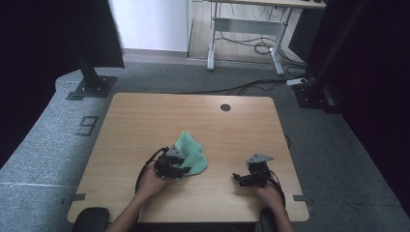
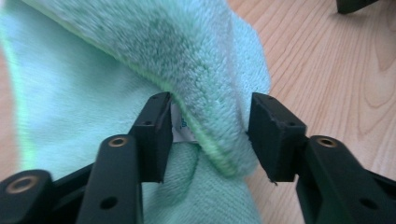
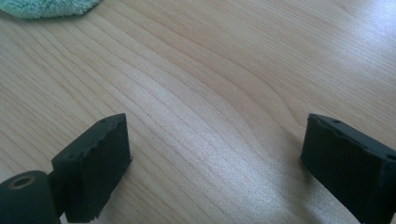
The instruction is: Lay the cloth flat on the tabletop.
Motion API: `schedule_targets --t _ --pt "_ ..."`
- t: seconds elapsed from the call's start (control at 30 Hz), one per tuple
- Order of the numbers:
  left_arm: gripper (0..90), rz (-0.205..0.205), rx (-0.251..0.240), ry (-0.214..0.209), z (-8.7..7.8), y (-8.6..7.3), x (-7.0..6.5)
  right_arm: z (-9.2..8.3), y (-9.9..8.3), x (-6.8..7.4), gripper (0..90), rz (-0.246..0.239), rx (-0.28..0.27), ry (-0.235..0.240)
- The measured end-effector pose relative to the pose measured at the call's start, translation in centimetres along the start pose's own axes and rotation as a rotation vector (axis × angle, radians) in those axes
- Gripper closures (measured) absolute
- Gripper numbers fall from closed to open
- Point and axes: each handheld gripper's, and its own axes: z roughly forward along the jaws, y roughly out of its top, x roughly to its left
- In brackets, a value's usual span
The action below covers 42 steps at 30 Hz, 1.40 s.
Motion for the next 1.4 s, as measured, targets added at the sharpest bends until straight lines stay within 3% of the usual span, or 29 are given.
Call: schedule_targets --t 0.17,0.3,0.4,0.5,0.6,0.77,0.87,0.93,1.03,1.4 --pt "41.8 -0.012 -0.058 0.024 -3.0 -0.3 0.6 0.0 0.0 0.0 7.9 0.0 -0.001 0.001" --pt "38.1 -0.042 -0.076 0.044 -4.9 -1.5 1.8 0.0 0.2 0.1 12.1 0.008 0.006 0.0" --pt "36.5 -0.07 -0.078 0.052 -5.5 -3.0 2.8 0.1 0.5 0.5 13.2 0.016 0.001 0.044" --pt "35.0 -0.093 -0.061 0.067 -5.3 -4.1 3.5 0.4 1.0 1.2 13.2 -0.013 0.01 0.077" --pt "29.4 -0.088 -0.028 0.093 -4.6 -4.7 3.7 0.7 1.5 1.9 13.2 -0.04 0.014 0.096" --pt "20.4 -0.096 0.007 0.132 -3.6 -5.4 4.0 0.8 2.2 2.6 13.1 -0.049 0.002 0.127" --pt "20.5 -0.063 0.061 0.179 -2.9 -6.0 4.1 0.9 2.5 3.0 13.1 -0.049 -0.008 0.155" --pt "18.3 -0.091 0.032 0.158 -2.7 -6.3 4.4 0.9 2.8 3.4 13.2 -0.059 -0.011 0.173" --pt "15.3 -0.085 0.009 0.16 -2.5 -6.6 4.6 1.1 3.4 4.1 13.5 -0.073 -0.011 0.204" --pt "11.3 -0.09 0.015 0.163 -2.4 -6.5 4.7 2.7 7.0 7.4 23.5 -0.13 -0.029 0.318"
